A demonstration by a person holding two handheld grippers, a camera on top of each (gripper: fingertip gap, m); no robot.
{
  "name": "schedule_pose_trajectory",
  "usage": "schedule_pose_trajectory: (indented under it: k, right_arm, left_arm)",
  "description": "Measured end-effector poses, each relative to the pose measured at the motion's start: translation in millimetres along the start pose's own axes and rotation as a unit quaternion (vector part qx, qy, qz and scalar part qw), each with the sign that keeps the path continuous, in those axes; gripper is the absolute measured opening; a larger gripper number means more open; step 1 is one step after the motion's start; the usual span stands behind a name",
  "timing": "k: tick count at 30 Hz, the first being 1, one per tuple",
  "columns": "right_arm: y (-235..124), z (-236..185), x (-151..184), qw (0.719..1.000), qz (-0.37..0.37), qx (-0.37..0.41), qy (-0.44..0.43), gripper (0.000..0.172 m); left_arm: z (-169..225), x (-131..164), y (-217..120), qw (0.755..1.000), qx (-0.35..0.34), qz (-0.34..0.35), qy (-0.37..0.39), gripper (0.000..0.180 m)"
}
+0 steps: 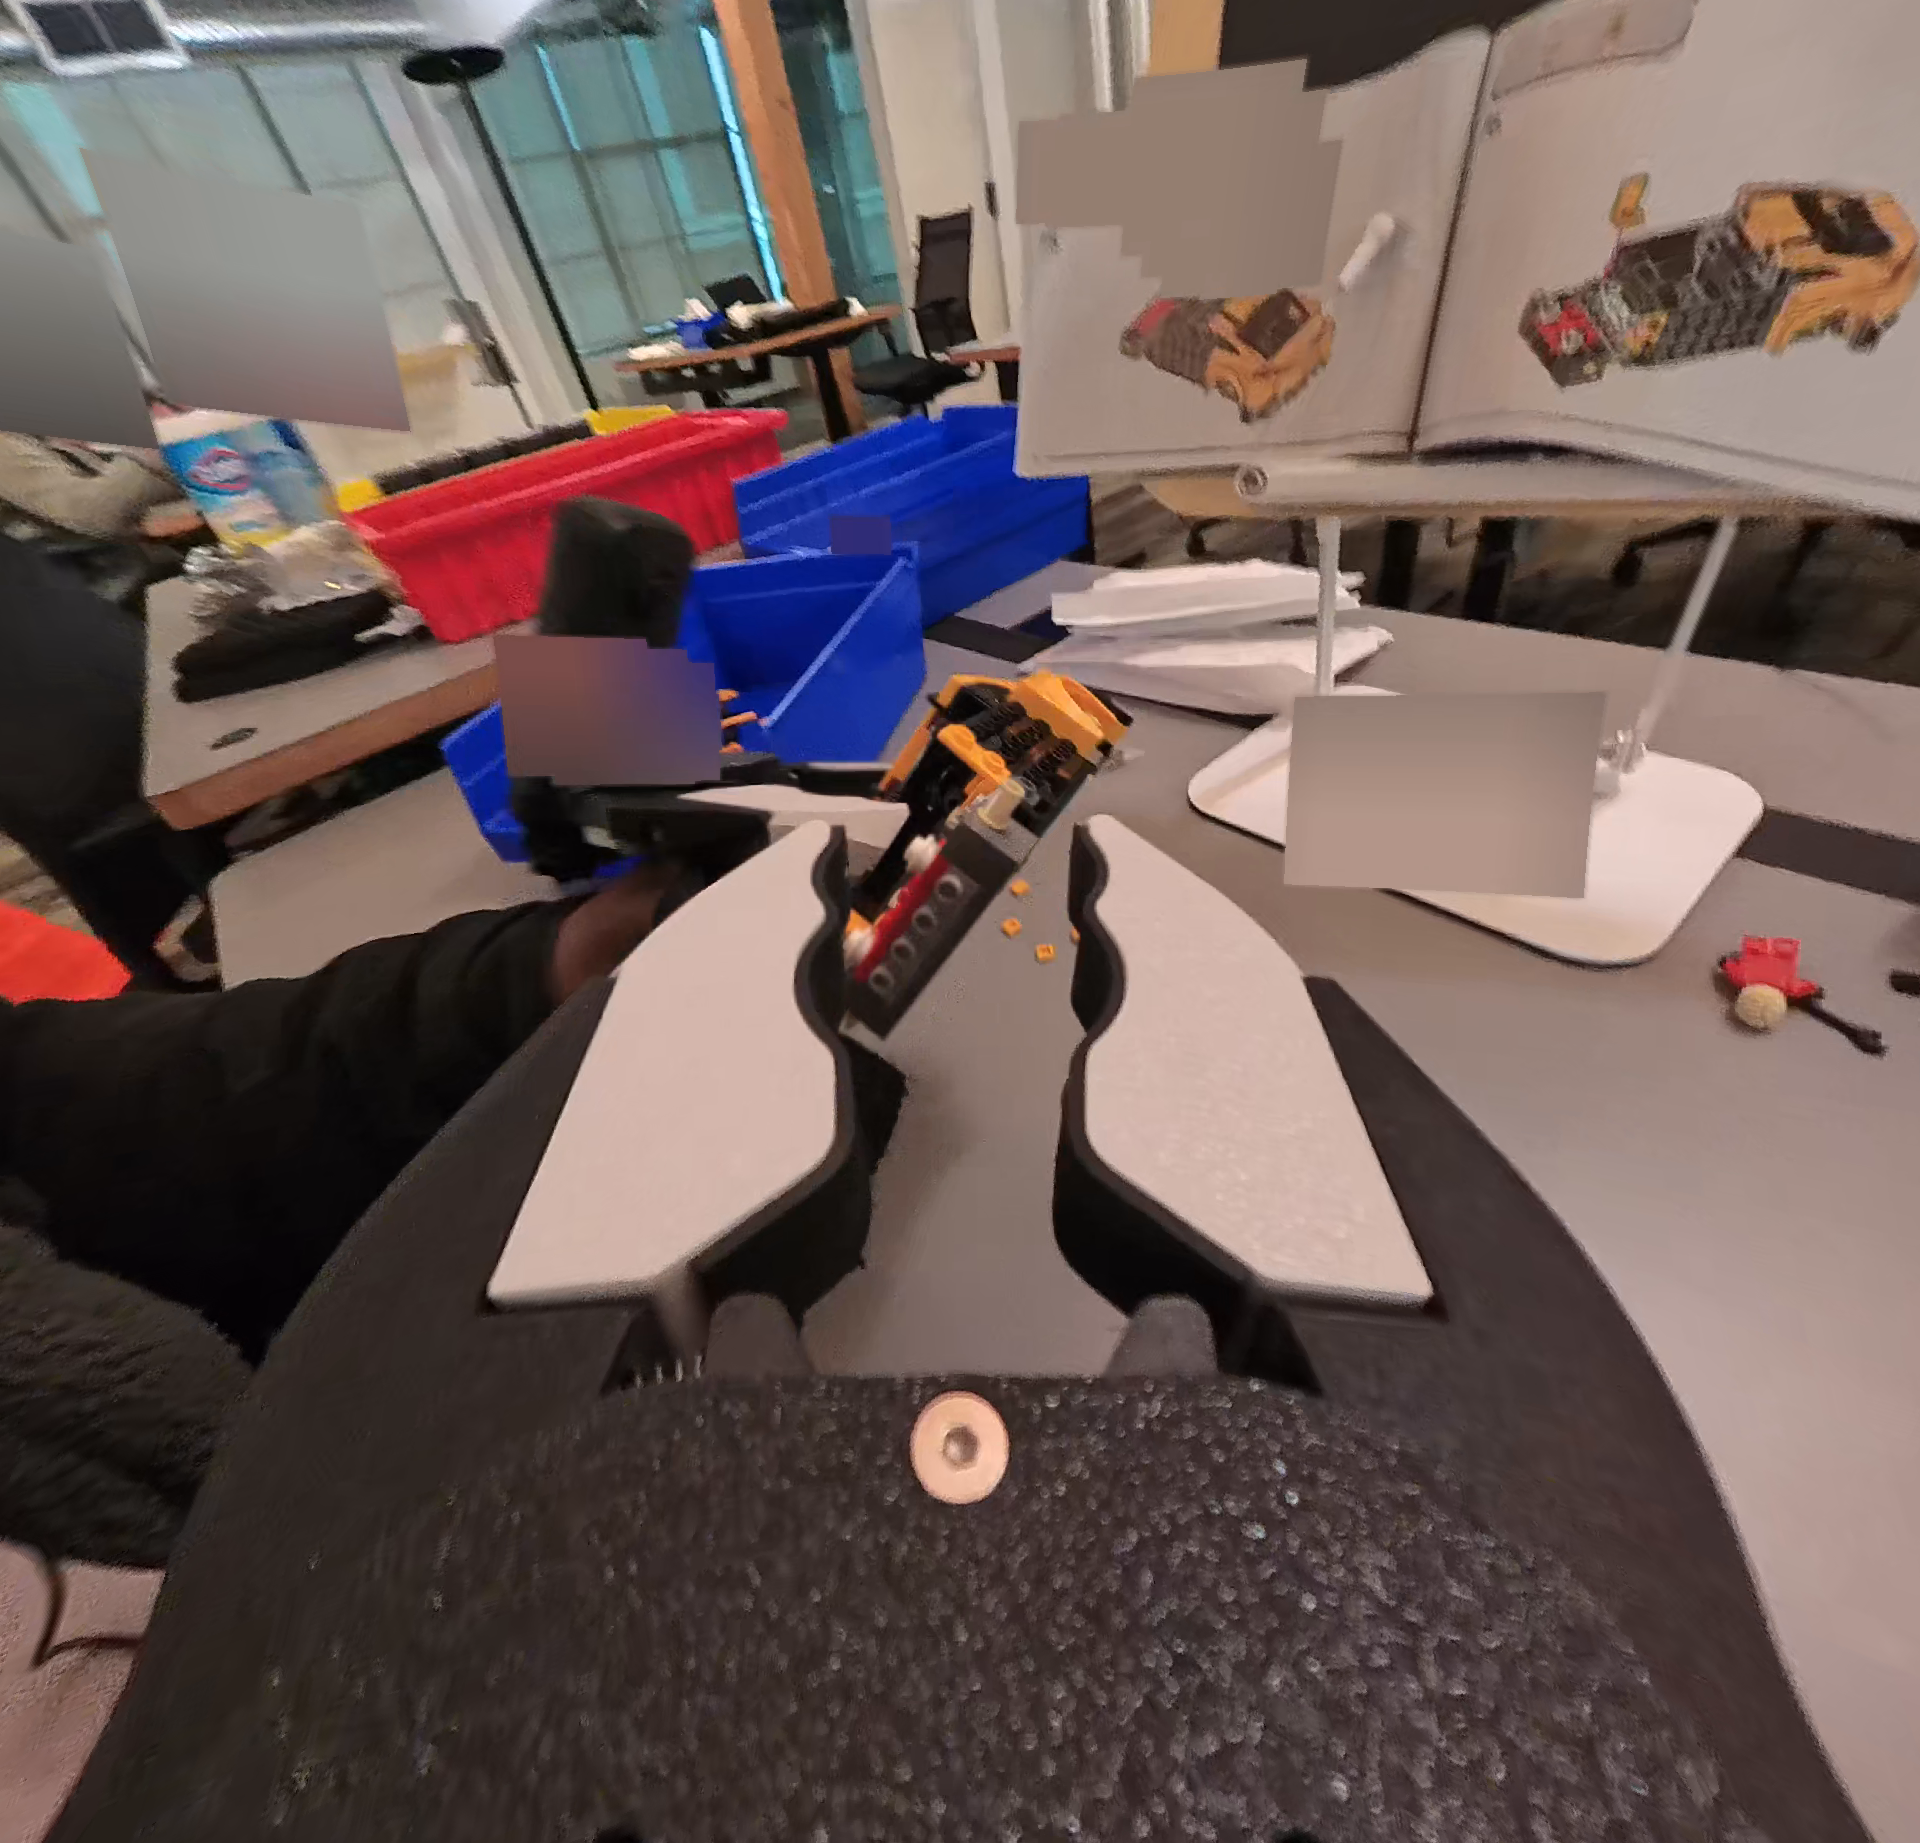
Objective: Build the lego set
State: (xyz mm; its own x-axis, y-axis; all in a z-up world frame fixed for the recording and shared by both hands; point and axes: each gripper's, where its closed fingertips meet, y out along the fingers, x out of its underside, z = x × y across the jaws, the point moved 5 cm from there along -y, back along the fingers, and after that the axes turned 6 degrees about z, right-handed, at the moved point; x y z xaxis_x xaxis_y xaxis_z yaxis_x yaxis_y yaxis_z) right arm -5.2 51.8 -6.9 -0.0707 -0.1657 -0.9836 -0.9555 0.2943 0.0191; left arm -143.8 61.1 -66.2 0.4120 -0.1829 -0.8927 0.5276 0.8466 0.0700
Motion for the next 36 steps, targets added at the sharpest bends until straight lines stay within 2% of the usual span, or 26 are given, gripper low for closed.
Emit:
schedule_pose_trajectory:
  k: [6, 13, 15, 17, 20, 24, 31, 36]
  right_arm:
    - [-22, -4, -16, 0.998, 0.040, -0.051, -0.028, 0.039]
    - [-32, 5, -11, 0.996, 0.025, -0.061, -0.059, 0.031]
    - [-35, 6, -7, 0.994, -0.001, -0.068, -0.085, 0.025]
    - [-39, 8, -1, 0.990, -0.035, -0.080, -0.108, 0.016]
    - [-43, 17, 24, 0.979, -0.133, -0.091, -0.127, 0.004]
    - [-41, 29, 67, 0.953, -0.240, -0.092, -0.159, 0.000]
    - [-22, 32, 112, 0.905, -0.348, -0.083, -0.232, 0.000]
    - [-11, 35, 125, 0.896, -0.379, -0.059, -0.225, 0.000]
  left_arm:
    - [0, 2, 1, 0.995, 0.060, 0.003, -0.082, 0.082]
    - [7, 8, 4, 0.993, 0.094, -0.015, -0.066, 0.082]
    - [6, 15, 7, 0.996, 0.074, -0.048, -0.026, 0.082]
    - [1, 28, 12, 0.992, 0.036, -0.116, 0.034, 0.082]
    - [-10, 54, 17, 0.967, -0.018, -0.235, 0.092, 0.082]
    - [-17, 84, 21, 0.932, -0.043, -0.347, 0.095, 0.083]
    - [-24, 98, 28, 0.887, -0.075, -0.422, 0.175, 0.083]
    - [-23, 99, 28, 0.882, -0.073, -0.427, 0.183, 0.083]
